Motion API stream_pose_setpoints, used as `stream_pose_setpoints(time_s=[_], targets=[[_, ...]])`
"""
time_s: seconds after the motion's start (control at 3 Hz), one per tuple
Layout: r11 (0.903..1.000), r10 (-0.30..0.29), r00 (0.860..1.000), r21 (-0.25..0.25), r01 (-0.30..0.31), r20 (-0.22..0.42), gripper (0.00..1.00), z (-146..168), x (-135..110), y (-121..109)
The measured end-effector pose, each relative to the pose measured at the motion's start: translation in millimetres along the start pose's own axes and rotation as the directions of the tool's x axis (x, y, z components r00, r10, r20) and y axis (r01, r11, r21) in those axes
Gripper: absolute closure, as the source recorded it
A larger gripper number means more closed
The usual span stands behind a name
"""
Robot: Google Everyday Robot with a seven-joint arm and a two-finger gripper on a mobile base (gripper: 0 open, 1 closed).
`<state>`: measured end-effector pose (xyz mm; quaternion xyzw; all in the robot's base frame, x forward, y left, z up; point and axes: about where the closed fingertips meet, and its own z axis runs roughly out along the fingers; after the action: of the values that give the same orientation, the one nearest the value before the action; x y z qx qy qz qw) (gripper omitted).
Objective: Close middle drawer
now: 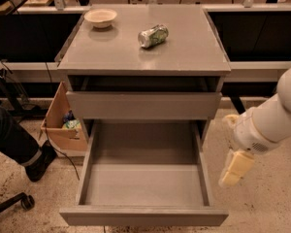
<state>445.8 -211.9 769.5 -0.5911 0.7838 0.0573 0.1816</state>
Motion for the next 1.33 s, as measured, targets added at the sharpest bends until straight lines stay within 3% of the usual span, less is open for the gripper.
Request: stream_pose_setpoints(time_s=[0.67, 1.33], targets=[[0.9905, 0.122, 0.989, -0.075, -0.115, 0.09, 0.0, 146.3, 15.7, 21.6], [0.989, 0.135, 0.984, -0.077, -0.126, 0.118, 0.0, 162.1, 15.7, 26.2]])
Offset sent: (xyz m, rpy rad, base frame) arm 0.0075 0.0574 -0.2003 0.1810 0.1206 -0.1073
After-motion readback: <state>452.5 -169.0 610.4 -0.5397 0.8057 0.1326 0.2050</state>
